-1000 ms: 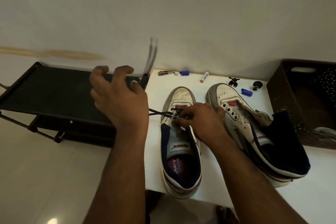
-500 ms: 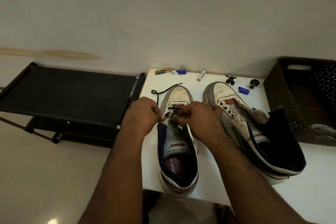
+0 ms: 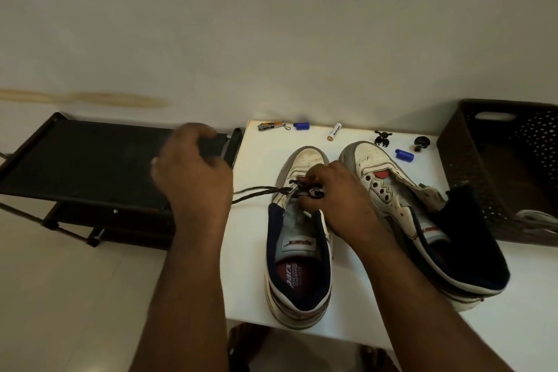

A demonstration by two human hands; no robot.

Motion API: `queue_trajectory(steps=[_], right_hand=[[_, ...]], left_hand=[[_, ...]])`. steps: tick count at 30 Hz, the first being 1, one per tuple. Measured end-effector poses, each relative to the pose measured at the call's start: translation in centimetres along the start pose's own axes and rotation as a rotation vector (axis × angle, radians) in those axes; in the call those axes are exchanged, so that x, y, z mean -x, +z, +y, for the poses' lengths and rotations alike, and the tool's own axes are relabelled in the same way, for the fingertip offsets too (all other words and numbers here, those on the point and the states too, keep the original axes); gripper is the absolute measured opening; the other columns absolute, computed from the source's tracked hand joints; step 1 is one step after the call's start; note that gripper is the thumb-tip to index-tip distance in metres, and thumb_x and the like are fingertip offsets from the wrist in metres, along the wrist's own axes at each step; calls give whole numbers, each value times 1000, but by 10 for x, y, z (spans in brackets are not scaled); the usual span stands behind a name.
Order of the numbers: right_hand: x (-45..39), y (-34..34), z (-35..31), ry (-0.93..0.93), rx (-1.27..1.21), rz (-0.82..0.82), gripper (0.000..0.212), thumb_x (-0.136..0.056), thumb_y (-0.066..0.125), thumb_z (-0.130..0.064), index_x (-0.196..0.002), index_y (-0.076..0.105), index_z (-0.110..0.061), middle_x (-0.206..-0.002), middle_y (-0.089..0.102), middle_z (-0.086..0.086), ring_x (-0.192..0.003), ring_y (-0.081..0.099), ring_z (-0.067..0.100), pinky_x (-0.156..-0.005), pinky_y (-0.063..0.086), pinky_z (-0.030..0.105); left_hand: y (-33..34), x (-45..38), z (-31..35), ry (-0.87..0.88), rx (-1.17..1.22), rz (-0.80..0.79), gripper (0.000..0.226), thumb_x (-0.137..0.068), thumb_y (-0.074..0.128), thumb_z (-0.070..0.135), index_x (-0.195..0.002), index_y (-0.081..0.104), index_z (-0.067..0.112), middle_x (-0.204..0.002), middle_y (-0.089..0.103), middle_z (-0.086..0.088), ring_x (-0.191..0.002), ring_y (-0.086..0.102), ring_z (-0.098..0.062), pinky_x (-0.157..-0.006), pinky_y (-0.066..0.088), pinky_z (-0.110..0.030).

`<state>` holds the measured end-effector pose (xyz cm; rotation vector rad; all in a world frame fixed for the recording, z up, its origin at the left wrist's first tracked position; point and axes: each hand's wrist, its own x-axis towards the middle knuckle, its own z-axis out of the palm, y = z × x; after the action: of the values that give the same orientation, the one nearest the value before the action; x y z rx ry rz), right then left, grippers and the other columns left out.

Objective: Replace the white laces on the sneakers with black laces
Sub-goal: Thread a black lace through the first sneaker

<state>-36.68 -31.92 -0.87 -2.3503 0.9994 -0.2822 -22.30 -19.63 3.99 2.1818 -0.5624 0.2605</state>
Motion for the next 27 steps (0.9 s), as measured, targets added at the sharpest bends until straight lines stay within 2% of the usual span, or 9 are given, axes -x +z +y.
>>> queue_trajectory(steps=[3, 5, 9, 11, 14, 19, 22, 24, 27], right_hand=[[1, -2, -1, 53, -37, -1, 30, -77, 74, -33, -92, 50, -24, -95, 53, -1, -86, 53, 17, -69, 43, 29], [1, -4, -2, 105, -18, -52, 30, -79, 72, -34, -75, 46, -21, -76, 53, -3, -71, 51, 16, -58, 38, 28], [1, -11, -7, 171, -6, -94, 24, -81, 70, -33, -71, 57, -15, -71, 59, 3, -69, 58, 19, -69, 50, 35], [1, -15, -9, 184, -17, -78, 20, -82, 70, -30, -78, 64, -11, -76, 65, 6, -71, 61, 20, -70, 52, 35], [3, -18, -11, 196, -1, -73, 19, -84, 69, -30, -85, 69, -11, -83, 68, 6, -75, 62, 18, -68, 48, 29], [4, -19, -11, 215, -11, -73, 16, -85, 67, -29, -88, 71, -13, -86, 70, 5, -79, 63, 17, -70, 47, 27], [4, -17, -12, 213, -13, -61, 16, -85, 67, -29, -87, 71, -15, -85, 70, 4, -79, 63, 17, -72, 49, 29], [4, -17, -11, 213, -15, -51, 15, -85, 67, -29, -85, 71, -15, -83, 70, 4, -78, 64, 17, -72, 49, 29], [3, -16, -9, 212, -2, -47, 16, -86, 66, -28, -86, 72, -13, -82, 70, 6, -75, 64, 18, -68, 49, 28]], left_hand=[[15, 11, 5, 47, 113, -600, 35, -90, 54, -4, -100, 68, 27, -106, 62, 11, -101, 58, -4, -81, 39, -11], [27, 17, 1, 48, 11, -838, 32, -90, 59, -2, -106, 70, 23, -104, 61, 12, -100, 56, -4, -82, 39, -16], [37, 5, 11, -61, -245, -1094, 26, -89, 63, 3, -114, 67, 9, -114, 67, -8, -105, 62, -24, -90, 47, -27], [30, 2, 19, -47, -298, -945, 14, -90, 67, 19, -101, 71, 12, -103, 68, -7, -101, 64, -26, -92, 50, -36], [15, -2, 16, -36, -205, -667, 6, -89, 66, 17, -83, 67, 16, -88, 65, -2, -93, 64, -24, -83, 51, -36], [13, 13, 8, 18, -100, -775, 20, -88, 67, 11, -103, 63, 24, -114, 56, 2, -99, 54, -15, -86, 43, -31], [32, 17, 10, 46, -299, -856, 23, -87, 70, 22, -104, 66, 36, -125, 55, 8, -115, 53, -20, -96, 35, -36], [39, 10, 18, 0, -458, -880, 9, -87, 70, 35, -95, 68, 36, -119, 58, 8, -115, 53, -20, -88, 28, -35], [32, 8, 10, -29, -395, -705, 9, -88, 68, 35, -81, 65, 31, -97, 61, 10, -103, 58, -17, -88, 30, -34]])
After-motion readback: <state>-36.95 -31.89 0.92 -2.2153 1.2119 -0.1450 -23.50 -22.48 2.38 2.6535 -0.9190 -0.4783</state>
